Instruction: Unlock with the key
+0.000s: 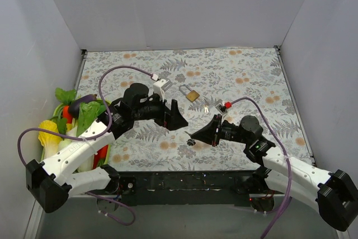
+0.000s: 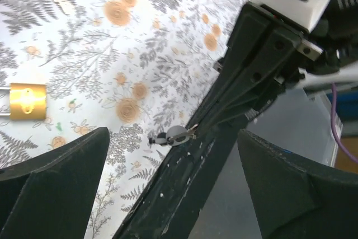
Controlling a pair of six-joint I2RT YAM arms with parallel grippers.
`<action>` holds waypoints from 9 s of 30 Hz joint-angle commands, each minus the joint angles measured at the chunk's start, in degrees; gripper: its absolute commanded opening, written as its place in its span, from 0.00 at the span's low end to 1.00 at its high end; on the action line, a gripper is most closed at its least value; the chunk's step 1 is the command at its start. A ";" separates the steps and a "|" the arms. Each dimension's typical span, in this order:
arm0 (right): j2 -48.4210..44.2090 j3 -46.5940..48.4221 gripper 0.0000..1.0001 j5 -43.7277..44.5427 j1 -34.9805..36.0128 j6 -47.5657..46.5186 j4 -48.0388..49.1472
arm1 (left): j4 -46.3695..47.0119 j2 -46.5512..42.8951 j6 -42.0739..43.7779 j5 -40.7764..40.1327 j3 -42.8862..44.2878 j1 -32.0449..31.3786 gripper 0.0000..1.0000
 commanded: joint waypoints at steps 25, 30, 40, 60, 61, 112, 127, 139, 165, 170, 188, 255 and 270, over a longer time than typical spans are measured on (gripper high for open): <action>-14.86 -3.72 0.01 22.74 0.36 -5.19 -6.29 | -10.11 32.11 -48.70 -44.12 6.99 -1.64 0.93; -18.73 -3.63 0.01 23.09 0.36 -5.98 -9.01 | -17.58 36.42 -52.31 -47.03 11.56 -1.73 0.92; -23.48 -2.66 0.01 23.88 0.36 -7.91 -13.06 | -21.63 45.11 -54.86 -47.73 19.38 -3.04 0.86; -26.56 -2.40 0.01 25.38 0.36 -8.88 -16.93 | -21.81 49.34 -57.76 -49.76 19.65 -3.92 0.67; -26.38 -2.40 0.01 25.38 0.36 -8.97 -16.93 | -21.63 49.60 -57.68 -49.58 19.65 -4.10 0.66; 6.74 -6.62 0.01 20.99 4.14 -1.15 14.80 | 18.18 14.01 -69.80 -25.24 -11.55 2.05 0.00; 12.55 -4.24 0.01 21.69 4.49 0.52 17.96 | 19.94 11.38 -71.91 -24.09 -14.01 2.05 0.00; 14.14 -3.28 0.01 22.74 4.49 1.49 18.67 | 19.15 9.97 -72.00 -24.44 -14.19 2.05 0.00; 18.61 -1.43 0.01 23.09 4.41 2.28 19.02 | 19.06 8.65 -72.27 -24.36 -15.59 2.05 0.00; 19.32 -1.70 0.01 22.74 4.49 2.81 19.81 | 19.15 8.65 -72.26 -24.62 -15.51 2.05 0.00; 20.90 -1.35 0.01 22.30 4.58 3.60 21.66 | 19.15 9.00 -72.26 -24.27 -15.77 2.05 0.00; 26.79 1.47 0.01 30.12 4.49 7.99 26.14 | 29.78 8.91 -76.66 -26.90 -19.11 -2.51 0.00; 24.95 0.50 0.01 34.43 4.67 6.85 26.40 | 30.92 9.97 -79.73 -28.22 -19.46 -5.24 0.00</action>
